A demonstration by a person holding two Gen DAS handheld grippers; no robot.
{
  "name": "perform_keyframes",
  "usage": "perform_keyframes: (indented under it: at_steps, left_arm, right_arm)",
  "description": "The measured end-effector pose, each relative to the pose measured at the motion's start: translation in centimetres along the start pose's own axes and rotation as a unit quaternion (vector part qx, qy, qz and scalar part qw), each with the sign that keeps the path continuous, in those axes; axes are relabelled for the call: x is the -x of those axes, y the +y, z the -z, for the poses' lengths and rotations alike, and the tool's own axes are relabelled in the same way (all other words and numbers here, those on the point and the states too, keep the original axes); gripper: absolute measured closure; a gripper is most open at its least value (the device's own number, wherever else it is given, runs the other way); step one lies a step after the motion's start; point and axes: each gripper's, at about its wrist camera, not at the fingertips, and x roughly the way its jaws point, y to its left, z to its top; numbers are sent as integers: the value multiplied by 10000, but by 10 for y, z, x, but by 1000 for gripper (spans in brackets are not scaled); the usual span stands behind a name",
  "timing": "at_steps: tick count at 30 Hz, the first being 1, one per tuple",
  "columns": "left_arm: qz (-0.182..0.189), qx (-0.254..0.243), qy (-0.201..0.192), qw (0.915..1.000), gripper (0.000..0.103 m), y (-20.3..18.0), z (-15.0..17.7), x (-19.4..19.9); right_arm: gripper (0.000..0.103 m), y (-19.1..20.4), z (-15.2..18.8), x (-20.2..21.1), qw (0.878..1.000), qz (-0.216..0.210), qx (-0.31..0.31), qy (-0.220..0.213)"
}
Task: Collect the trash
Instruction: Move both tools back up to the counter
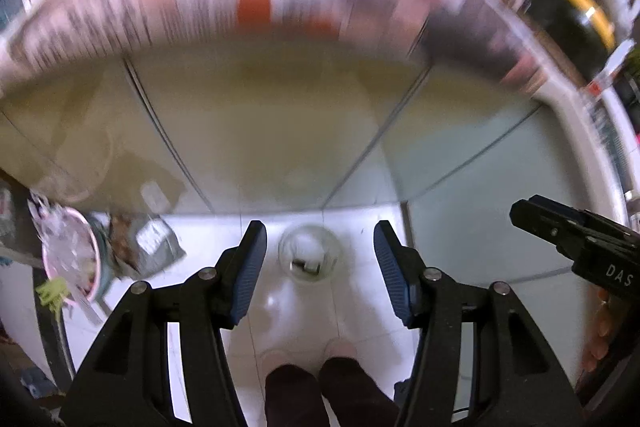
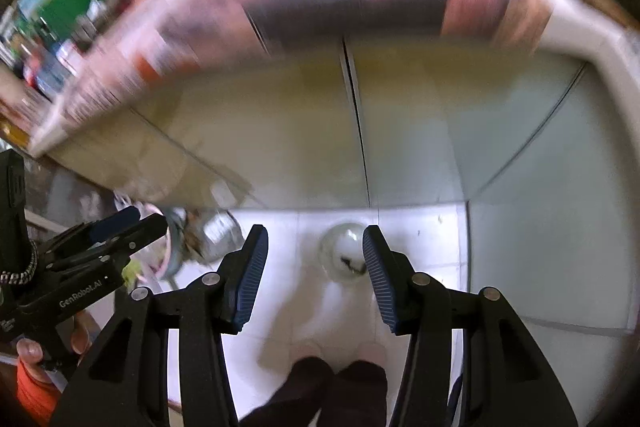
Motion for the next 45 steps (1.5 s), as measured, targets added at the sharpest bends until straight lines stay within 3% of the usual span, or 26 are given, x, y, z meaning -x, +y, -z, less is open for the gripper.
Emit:
perform_keyframes:
  at_steps: [6, 10, 14, 19, 24, 29, 36, 45]
  left_arm:
    - [63, -208, -823, 9964, 43, -13, -39, 118]
    - [87, -391, -1346, 9901, 36, -17, -50, 175]
    - [-21, -526, -1727, 9836, 32, -15, -59, 206]
    - [-37, -510, -1928, 9799, 22, -16, -76, 221]
    - [-159, -524, -1995, 9784, 22, -25, -108, 207]
    - [-296, -368, -1972, 9792, 22, -39, -145, 182]
    - [-552, 81, -1789, 9823, 22, -60, -212, 134]
    - [-912, 761, -1271, 9848, 22, -54, -250, 76]
  right_arm:
    - [57, 29, -24, 95, 9962, 50, -25, -874]
    - [54, 44, -37, 140, 9902, 197, 32, -1386]
    - [53, 55, -42, 170, 9825, 299, 62, -1838]
    - [53, 58, -55, 190, 9767, 348, 83, -2118]
    - [52, 45, -78, 192, 9729, 447, 163, -2262]
    - [52, 15, -115, 178, 9754, 289, 185, -2179]
    - [52, -26, -177, 156, 9811, 115, 381, -1895]
    - [52, -64, -231, 115, 9874, -182, 549, -1472]
